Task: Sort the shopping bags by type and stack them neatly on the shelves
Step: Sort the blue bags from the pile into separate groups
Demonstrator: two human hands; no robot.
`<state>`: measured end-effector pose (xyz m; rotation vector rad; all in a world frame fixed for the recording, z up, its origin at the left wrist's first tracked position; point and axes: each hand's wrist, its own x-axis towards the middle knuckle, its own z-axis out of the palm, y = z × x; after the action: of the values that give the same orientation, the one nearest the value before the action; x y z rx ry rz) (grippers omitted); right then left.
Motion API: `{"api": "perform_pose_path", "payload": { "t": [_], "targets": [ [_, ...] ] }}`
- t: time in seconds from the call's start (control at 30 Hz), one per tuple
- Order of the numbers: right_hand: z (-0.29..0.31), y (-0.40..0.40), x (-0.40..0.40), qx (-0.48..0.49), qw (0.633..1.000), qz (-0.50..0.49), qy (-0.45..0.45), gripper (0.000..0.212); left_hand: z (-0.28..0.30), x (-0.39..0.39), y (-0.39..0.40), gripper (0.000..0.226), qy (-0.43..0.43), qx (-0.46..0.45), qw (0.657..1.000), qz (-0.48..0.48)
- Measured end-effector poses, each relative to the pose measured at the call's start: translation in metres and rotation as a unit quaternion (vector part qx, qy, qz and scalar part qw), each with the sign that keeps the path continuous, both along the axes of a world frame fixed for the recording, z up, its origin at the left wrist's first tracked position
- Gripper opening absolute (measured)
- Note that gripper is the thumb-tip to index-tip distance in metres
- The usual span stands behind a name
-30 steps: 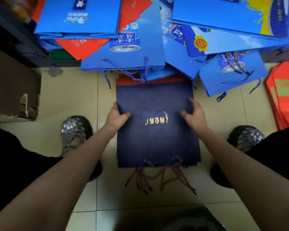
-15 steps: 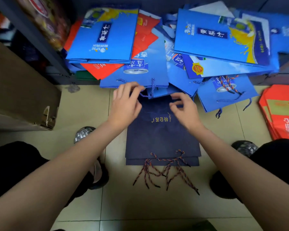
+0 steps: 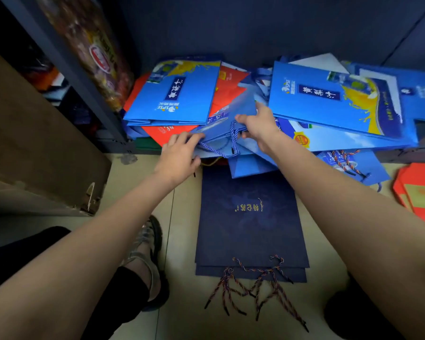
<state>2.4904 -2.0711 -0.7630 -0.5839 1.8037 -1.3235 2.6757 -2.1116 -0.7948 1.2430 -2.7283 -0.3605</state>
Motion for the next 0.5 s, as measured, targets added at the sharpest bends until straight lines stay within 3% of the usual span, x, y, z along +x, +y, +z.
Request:
{"api": "perform_pose_path", "payload": {
  "t": [0.07, 0.13, 0.3, 0.37, 0.5],
  "targets": [
    [0.022, 0.001, -0.013, -0.011, 0.998, 0.005, 0.068, 0.049, 0.005, 0.001, -0.004, 0.050, 0.045, -0.007, 0.999, 0.010],
    [0.041, 0.016, -0.034, -0.027, 0.994, 0.001, 0.102, 0.047, 0.007, 0.001, -0.004, 0.051, 0.052, 0.010, 0.999, 0.004],
    [0.062, 0.067, -0.092, -0.043, 0.975, -0.009, 0.217, 0.050, -0.007, -0.009, 0.008, 0.046, -0.062, 0.016, 0.998, -0.022],
    [0.059, 0.083, -0.102, -0.057, 0.978, -0.042, 0.195, 0.050, -0.007, -0.017, 0.011, 0.049, -0.062, 0.027, 0.998, 0.008],
    [0.032, 0.099, -0.097, -0.057, 0.996, -0.069, 0.030, 0.043, 0.000, -0.030, 0.006, 0.054, -0.087, -0.014, 0.996, 0.008]
  ]
}}
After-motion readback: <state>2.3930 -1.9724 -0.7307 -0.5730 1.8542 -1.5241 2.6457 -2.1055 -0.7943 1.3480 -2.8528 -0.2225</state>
